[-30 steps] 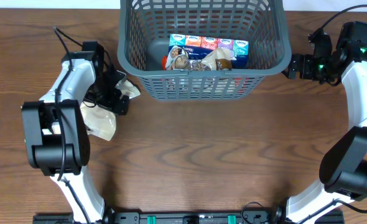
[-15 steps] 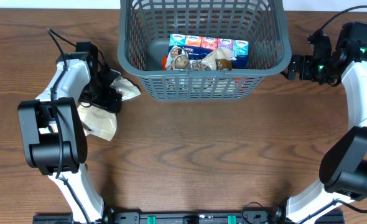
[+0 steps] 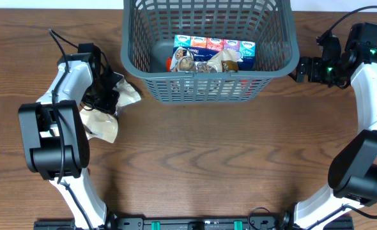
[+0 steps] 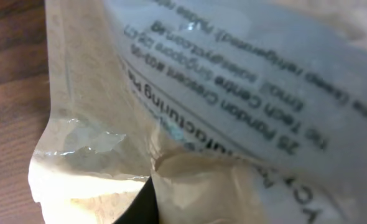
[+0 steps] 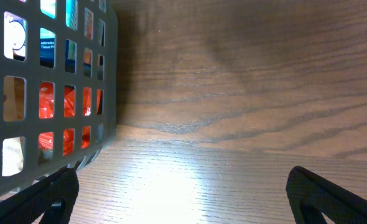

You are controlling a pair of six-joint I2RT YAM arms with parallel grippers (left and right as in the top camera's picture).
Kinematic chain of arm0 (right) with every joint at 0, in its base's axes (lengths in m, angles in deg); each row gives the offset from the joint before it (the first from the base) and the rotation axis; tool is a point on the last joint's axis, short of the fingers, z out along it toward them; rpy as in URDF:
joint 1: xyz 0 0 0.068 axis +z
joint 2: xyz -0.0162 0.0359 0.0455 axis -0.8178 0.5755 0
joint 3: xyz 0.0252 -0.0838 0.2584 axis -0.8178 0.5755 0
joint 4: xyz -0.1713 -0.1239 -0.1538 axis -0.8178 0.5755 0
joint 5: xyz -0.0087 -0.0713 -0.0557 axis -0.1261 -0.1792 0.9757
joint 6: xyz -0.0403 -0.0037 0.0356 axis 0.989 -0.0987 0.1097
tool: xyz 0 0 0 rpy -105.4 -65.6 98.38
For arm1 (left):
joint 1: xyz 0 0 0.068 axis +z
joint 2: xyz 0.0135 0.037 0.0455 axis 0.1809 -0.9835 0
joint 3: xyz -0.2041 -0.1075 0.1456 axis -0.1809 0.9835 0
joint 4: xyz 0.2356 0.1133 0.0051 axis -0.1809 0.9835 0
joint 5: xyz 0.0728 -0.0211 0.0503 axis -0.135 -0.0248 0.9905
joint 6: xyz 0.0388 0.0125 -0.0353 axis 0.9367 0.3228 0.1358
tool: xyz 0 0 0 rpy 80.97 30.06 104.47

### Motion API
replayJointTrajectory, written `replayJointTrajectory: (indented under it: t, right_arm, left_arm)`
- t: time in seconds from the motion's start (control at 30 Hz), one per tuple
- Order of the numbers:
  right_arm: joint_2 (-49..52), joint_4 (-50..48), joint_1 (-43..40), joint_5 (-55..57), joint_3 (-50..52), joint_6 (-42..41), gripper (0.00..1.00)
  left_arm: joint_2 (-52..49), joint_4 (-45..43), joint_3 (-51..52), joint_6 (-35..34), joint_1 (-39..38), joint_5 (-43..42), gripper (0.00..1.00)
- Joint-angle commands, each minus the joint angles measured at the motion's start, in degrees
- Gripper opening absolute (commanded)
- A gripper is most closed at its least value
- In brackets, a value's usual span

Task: Pack container
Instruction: 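Move the left gripper down onto the beige plastic bag and grasp it, then lift the beige bag with the left gripper and carry it over the basket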

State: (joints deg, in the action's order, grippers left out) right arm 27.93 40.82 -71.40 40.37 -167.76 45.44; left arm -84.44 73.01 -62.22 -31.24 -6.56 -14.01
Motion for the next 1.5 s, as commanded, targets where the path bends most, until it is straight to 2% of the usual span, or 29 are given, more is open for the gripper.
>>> replayJointTrajectory:
  t: [0.0, 0.2, 0.47, 0.97, 1.3, 1.47]
  right_arm:
    - [0.37, 0.04, 0.48, 0.13, 0.31, 0.66, 0.99]
    - [0.37, 0.04, 0.48, 0.13, 0.31, 0.66, 0.99]
    - [0.37, 0.02, 0.48, 0.13, 0.31, 0.66, 0.99]
    - [0.37, 0.02, 0.48, 0.13, 0.31, 1.11, 0.99]
    - [0.37, 0.09, 0.5, 0.11, 0.31, 1.51, 0.99]
    - [0.37, 0.13, 0.5, 0.11, 0.31, 1.49, 0.99]
  left_arm:
    - [-0.87, 0.48, -0.39, -5.25, 0.15, 0.11, 0.07]
    - [2.23, 0.42, -0.42, -11.82, 0.15, -0.13, 0.06]
    - [13.73, -1.25, -0.42, -16.55, 0.15, -0.09, 0.09]
    - [36.54, -6.27, -0.42, -16.83, 0.15, 0.17, 0.06]
    - [40.35, -8.17, -0.42, -17.88, -0.09, 0.07, 0.06]
    - [42.14, -12.09, -0.42, -17.88, -1.79, -0.98, 0.06]
